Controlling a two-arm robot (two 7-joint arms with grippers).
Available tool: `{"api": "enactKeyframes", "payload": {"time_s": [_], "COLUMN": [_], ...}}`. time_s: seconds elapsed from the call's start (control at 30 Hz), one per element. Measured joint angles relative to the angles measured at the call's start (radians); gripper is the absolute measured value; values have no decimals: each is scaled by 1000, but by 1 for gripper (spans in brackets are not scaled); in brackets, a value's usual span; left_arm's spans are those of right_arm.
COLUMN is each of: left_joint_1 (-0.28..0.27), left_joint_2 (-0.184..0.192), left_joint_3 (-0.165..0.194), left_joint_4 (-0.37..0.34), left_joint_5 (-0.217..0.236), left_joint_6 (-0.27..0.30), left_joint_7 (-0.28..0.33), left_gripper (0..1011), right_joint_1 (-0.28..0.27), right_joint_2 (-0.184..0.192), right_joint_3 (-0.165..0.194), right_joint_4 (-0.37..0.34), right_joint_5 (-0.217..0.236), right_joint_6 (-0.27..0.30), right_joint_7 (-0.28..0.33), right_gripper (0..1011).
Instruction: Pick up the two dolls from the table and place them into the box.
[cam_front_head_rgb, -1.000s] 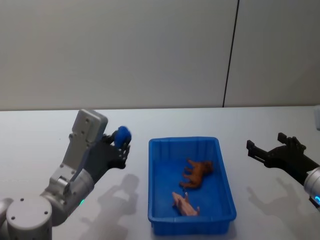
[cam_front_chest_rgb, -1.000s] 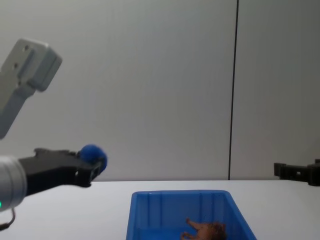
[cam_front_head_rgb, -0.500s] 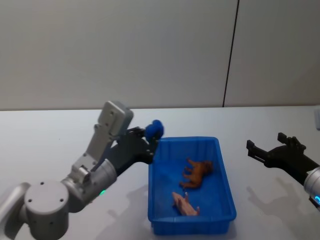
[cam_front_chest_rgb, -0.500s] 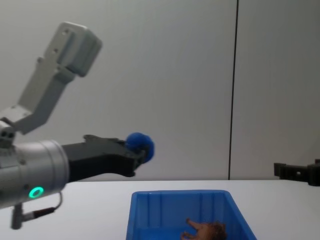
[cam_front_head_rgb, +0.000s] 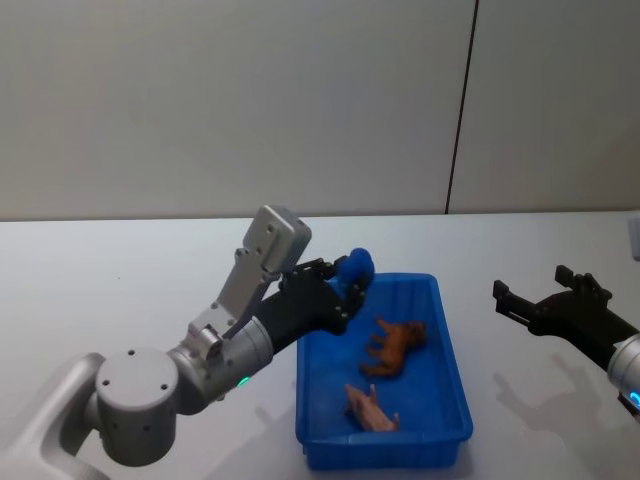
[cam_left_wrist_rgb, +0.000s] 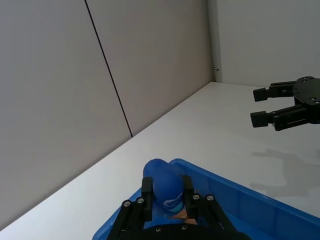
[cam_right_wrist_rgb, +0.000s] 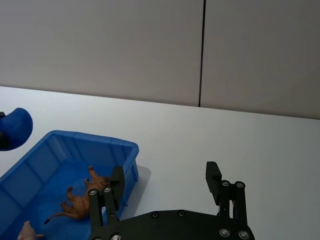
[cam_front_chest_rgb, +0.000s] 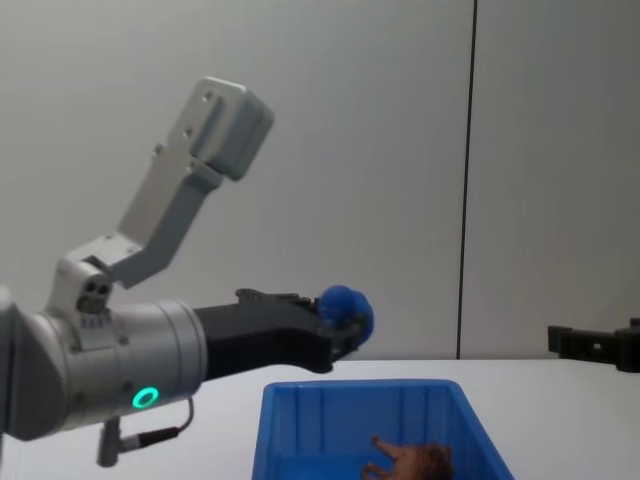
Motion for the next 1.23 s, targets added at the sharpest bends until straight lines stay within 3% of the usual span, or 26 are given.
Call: {"api": "enactKeyframes", "payload": {"time_s": [0.43, 0.77, 1.23], "left_joint_1": [-25, -12, 4], "left_joint_2": [-26, -16, -3], "left_joint_3": [11, 9, 3], "left_joint_4": [46, 27, 4], "left_joint_5": [10, 7, 0], "left_joint_6": [-29, -57, -82], "left_joint_7": [-17, -1, 17], "left_gripper": [750, 997, 1001], "right_joint_1": [0, 0, 0], "right_joint_2": [0, 0, 0], "right_joint_3": [0, 0, 0], "right_joint_4": [0, 0, 0], "right_joint_5": [0, 0, 0], "right_joint_6": [0, 0, 0], "right_joint_7": [0, 0, 0], "right_gripper": [1001, 1001, 1001]}}
